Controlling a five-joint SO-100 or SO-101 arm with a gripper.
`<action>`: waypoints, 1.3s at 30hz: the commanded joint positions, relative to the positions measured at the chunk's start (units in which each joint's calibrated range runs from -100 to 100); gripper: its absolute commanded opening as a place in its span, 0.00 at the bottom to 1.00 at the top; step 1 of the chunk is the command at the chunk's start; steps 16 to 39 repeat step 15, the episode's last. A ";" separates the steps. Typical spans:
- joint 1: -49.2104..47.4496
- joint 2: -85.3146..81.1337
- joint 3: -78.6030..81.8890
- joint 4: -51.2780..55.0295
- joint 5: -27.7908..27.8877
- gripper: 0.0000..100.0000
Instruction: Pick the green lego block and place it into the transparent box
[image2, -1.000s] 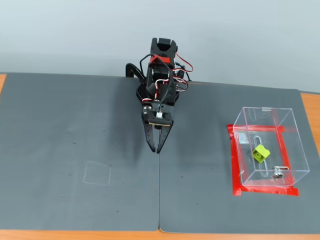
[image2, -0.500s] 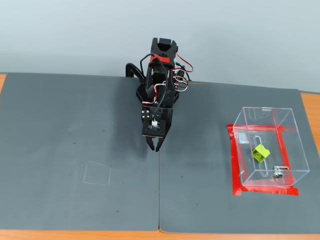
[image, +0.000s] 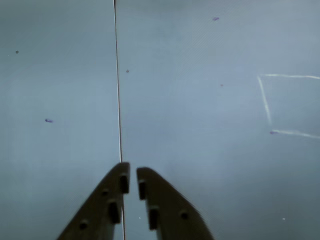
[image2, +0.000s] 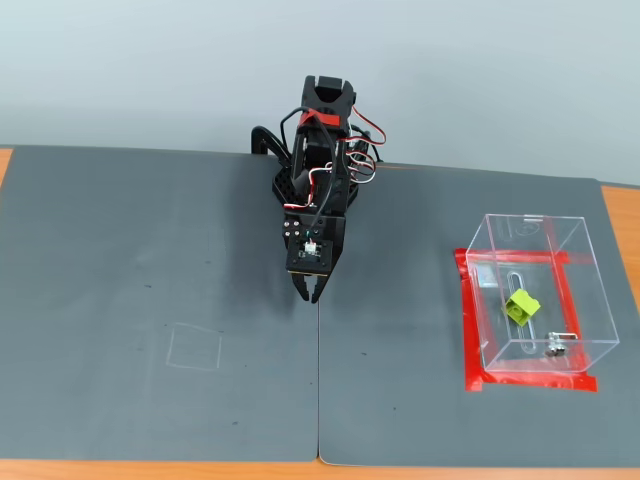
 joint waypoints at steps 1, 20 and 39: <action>0.49 -0.60 0.27 0.13 -0.11 0.02; 0.49 -0.60 0.27 0.13 -0.11 0.02; 0.49 -0.60 0.27 0.13 -0.11 0.02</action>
